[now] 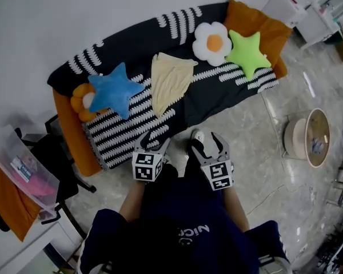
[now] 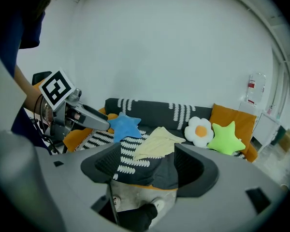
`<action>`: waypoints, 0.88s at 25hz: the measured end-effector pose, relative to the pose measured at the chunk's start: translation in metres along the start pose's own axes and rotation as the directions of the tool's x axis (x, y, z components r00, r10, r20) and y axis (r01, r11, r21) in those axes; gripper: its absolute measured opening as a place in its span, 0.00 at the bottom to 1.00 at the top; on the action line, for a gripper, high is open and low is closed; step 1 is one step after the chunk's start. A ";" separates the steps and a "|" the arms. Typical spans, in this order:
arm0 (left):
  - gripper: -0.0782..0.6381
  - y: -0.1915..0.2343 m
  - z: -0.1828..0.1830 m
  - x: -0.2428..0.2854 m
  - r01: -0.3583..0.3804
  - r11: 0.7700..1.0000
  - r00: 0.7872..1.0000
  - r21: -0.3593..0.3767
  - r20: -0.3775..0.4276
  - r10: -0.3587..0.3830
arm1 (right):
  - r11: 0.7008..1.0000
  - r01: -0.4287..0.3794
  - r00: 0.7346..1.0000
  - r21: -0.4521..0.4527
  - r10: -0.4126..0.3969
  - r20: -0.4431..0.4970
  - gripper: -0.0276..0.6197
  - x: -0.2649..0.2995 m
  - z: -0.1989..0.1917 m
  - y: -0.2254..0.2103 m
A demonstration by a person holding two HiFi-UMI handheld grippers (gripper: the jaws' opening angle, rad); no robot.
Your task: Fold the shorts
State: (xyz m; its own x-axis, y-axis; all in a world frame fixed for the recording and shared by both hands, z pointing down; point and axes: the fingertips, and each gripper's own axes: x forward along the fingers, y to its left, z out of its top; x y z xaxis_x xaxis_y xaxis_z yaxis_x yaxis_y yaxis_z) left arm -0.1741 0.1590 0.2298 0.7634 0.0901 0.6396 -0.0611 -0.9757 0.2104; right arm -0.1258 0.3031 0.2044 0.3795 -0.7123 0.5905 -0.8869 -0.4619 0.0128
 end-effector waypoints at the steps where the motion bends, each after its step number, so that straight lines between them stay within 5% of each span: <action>1: 0.53 0.002 0.001 0.004 -0.012 1.000 1.000 -0.007 -0.004 0.012 | 1.000 -0.014 1.000 -0.002 0.014 -0.003 0.56 0.006 0.001 -0.004; 7: 0.53 0.020 0.007 0.036 -0.105 0.993 0.994 -0.062 -0.033 0.103 | 0.989 -0.139 0.990 -0.044 0.138 -0.035 0.56 0.055 0.004 -0.032; 11: 0.53 0.033 0.013 0.063 -0.196 0.975 0.980 -0.108 -0.062 0.190 | 0.953 -0.263 0.964 -0.149 0.253 -0.082 0.56 0.097 0.014 -0.057; 17: 0.53 0.039 0.020 0.109 -0.327 0.925 0.943 -0.195 -0.133 0.305 | 0.840 -0.456 0.890 -0.293 0.428 -0.159 0.55 0.152 0.030 -0.089; 22: 0.50 0.055 0.001 0.144 -0.424 0.880 0.895 -0.212 -0.247 0.371 | 0.686 -0.620 0.784 -0.380 0.535 -0.313 0.52 0.195 0.001 -0.095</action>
State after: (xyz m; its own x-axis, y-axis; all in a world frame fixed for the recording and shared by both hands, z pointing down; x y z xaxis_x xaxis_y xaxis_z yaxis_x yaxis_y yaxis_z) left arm -0.0670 0.1182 0.3329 0.5018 -0.2323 0.8332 -0.5140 -0.8548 0.0712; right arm 0.0323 0.2081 0.3176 -0.2596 -0.6403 0.7230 -0.9441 0.3257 -0.0505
